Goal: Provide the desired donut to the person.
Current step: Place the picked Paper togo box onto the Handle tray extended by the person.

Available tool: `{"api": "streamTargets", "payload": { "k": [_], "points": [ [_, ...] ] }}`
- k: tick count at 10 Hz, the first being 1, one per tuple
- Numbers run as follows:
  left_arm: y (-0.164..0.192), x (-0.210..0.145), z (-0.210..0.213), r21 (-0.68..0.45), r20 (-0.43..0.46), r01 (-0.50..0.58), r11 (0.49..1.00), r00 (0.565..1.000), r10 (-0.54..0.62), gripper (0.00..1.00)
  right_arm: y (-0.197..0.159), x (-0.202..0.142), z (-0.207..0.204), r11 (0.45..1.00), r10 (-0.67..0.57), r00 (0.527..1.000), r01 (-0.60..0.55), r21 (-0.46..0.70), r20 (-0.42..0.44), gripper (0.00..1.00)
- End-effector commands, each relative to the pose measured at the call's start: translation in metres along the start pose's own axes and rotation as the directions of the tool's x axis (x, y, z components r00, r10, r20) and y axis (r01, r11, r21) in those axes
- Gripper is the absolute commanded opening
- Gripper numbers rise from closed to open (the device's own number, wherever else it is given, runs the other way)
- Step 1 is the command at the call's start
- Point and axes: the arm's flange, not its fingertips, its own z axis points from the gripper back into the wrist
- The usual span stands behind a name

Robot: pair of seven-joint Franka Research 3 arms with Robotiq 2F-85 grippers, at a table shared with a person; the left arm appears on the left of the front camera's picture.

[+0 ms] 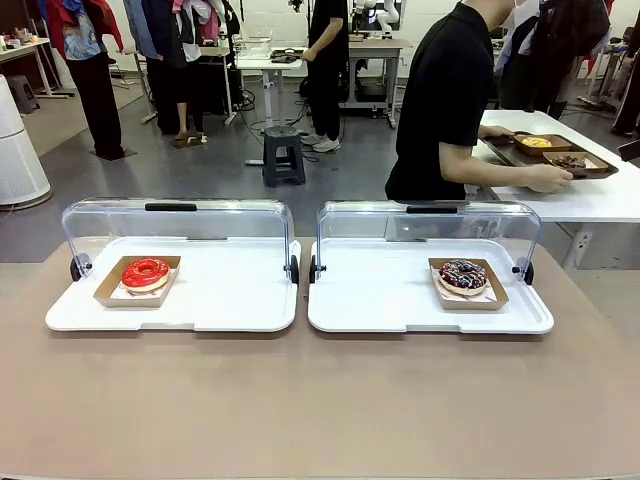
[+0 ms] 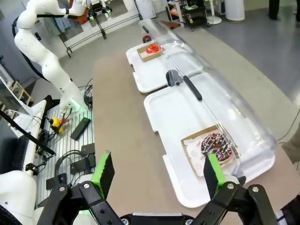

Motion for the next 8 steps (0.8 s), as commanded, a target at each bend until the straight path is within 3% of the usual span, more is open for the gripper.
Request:
{"api": "streamTargets", "payload": {
  "k": [1, 8],
  "points": [
    [-0.0014, 0.0003, 0.0001, 0.009, 0.009, 0.015, 1.000, 1.000, -0.015, 1.00, -0.0026, -0.0016, -0.0035, 1.000, 0.011, 1.000, -0.011, -0.015, 0.026, 1.00],
    [-0.0014, 0.0003, 0.0001, 0.009, 0.009, 0.015, 1.000, 1.000, -0.015, 1.00, -0.0026, -0.0016, -0.0035, 1.000, 0.011, 1.000, -0.011, -0.015, 0.026, 1.00]
  ]
}}
